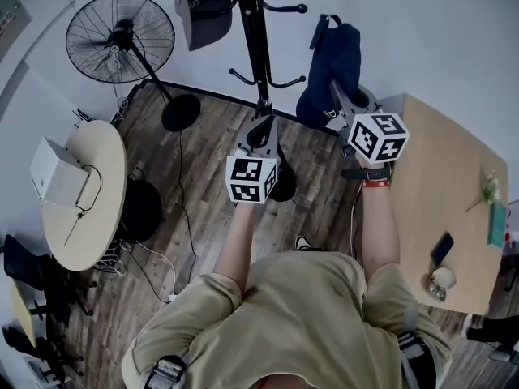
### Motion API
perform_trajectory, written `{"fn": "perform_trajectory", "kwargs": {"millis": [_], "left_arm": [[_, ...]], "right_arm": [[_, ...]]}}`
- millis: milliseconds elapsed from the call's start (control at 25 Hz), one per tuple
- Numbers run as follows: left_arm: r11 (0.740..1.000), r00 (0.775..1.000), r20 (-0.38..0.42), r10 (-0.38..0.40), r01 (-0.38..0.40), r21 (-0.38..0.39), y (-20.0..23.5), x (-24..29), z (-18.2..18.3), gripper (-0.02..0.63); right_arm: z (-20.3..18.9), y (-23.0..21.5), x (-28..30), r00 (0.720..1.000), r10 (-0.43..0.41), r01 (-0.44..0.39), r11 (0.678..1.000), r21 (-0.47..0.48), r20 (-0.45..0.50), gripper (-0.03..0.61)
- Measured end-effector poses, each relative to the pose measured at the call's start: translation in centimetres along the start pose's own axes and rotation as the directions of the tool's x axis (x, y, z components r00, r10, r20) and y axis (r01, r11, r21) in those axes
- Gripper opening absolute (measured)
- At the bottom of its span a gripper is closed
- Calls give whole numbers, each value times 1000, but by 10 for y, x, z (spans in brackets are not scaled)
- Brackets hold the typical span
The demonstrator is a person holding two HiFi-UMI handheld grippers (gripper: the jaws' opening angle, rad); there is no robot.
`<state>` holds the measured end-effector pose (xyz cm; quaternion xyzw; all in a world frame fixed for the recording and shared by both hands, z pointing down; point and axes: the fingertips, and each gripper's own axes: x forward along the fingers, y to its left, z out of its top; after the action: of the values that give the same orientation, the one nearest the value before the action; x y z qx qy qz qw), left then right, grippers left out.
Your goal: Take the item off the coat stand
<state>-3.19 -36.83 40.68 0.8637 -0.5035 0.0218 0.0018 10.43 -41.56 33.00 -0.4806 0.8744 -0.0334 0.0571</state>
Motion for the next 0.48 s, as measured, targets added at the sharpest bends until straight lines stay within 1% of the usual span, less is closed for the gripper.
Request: {"fn": "perform_trajectory", "kwargs": {"millis": [160,400,480], "left_arm": [[1000,1000,-16,17,-17,3,4,-1,-8,23],[999,999,-4,37,-37,-5,9,-4,-5,23],[999,999,-1,42,-43,-5,11,-6,-6,23]], "right_arm": [[-20,1,-5,999,-28,28,1000,5,-34,26],[-52,10,-11,996,-47,48,999,14,-81,26],[-62,12,-14,993,-72,71,997,-7,-89,26]]}}
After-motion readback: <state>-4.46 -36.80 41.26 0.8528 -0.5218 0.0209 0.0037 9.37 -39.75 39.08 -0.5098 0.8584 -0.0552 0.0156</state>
